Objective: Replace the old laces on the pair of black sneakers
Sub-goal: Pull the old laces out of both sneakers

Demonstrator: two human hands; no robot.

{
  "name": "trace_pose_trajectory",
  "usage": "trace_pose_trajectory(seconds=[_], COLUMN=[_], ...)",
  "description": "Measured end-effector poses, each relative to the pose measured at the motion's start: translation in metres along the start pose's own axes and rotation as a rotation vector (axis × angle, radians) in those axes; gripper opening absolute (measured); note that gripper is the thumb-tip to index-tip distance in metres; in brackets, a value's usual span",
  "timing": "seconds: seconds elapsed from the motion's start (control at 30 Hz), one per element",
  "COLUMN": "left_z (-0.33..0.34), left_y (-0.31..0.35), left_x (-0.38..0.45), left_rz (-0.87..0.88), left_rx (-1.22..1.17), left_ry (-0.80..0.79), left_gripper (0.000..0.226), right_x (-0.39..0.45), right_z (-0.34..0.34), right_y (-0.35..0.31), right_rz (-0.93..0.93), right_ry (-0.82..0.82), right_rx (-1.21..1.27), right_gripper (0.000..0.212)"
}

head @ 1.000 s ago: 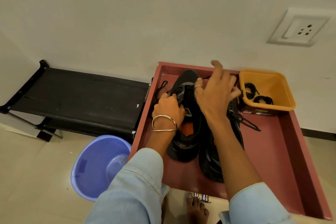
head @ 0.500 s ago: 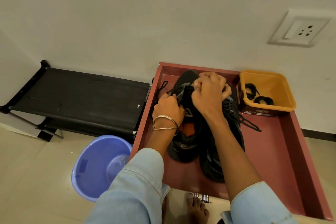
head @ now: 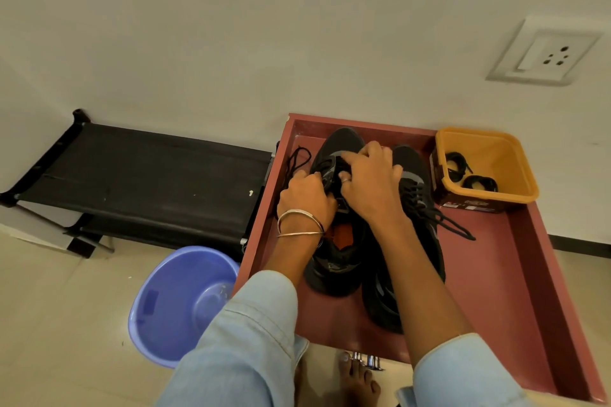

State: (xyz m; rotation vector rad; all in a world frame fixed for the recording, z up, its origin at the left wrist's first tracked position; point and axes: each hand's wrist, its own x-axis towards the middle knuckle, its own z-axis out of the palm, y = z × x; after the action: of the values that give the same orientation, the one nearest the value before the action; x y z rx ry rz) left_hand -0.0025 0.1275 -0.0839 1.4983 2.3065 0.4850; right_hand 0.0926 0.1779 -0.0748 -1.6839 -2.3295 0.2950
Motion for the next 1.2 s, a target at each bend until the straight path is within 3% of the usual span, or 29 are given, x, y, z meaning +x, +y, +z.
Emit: trace_pose_trajectory(seconds=[0.13, 0.23, 0.37, 0.43, 0.5, 0.57, 0.6, 0.67, 0.73, 0.83, 1.0, 1.1, 1.2], left_z=[0.001, 0.0, -0.001, -0.001, -0.001, -0.002, -0.002, -0.001, -0.002, -0.001, -0.001, -0.002, -0.002], left_y=[0.0, 0.0, 0.002, 0.002, 0.002, 0.002, 0.002, 0.002, 0.002, 0.002, 0.002, 0.002, 0.002], left_x=[0.0, -0.001, -0.002, -0.002, -0.002, -0.002, -0.002, -0.002, -0.002, -0.002, -0.002, -0.002, -0.001], left_rz=[-0.003, -0.014, -0.025, -0.03, -0.029, -0.024, -0.021, -0.017, -0.012, -0.013, -0.013, -0.012, -0.013], left_rx=[0.0, -0.012, -0.018, -0.015, -0.008, -0.005, -0.005, -0.004, 0.005, 0.005, 0.004, -0.002, -0.008], left_ry=[0.002, 0.004, 0.009, 0.009, 0.009, 0.006, 0.003, -0.003, 0.001, -0.003, -0.004, -0.006, -0.007], left_gripper=[0.036, 0.036, 0.034, 0.032, 0.03, 0.029, 0.029, 0.03, 0.032, 0.032, 0.032, 0.032, 0.035], right_x=[-0.004, -0.004, 0.003, 0.004, 0.003, 0.003, 0.002, 0.004, 0.005, 0.002, 0.001, -0.001, 0.0], right_z=[0.005, 0.001, -0.014, -0.03, -0.038, -0.04, -0.038, -0.027, -0.012, 0.003, 0.007, 0.003, -0.002], right_y=[-0.004, -0.004, -0.002, 0.001, 0.005, 0.008, 0.007, 0.007, 0.008, 0.005, 0.0, -0.002, -0.004], right_rz=[0.05, 0.124, 0.323, 0.359, 0.338, 0.271, 0.217, 0.103, 0.008, -0.022, 0.038, 0.11, 0.306], right_ry=[0.039, 0.213, 0.471, 0.495, 0.467, 0.473, 0.468, 0.405, 0.247, 0.068, 0.088, 0.147, 0.117], right_rx=[-0.013, 0.23, 1.095, 1.664, 1.951, 1.833, 1.655, 1.073, 0.539, 0.186, 0.135, 0.371, 0.717], right_gripper=[0.018, 0.018, 0.02, 0.026, 0.03, 0.027, 0.024, 0.016, 0.02, 0.031, 0.02, 0.02, 0.021])
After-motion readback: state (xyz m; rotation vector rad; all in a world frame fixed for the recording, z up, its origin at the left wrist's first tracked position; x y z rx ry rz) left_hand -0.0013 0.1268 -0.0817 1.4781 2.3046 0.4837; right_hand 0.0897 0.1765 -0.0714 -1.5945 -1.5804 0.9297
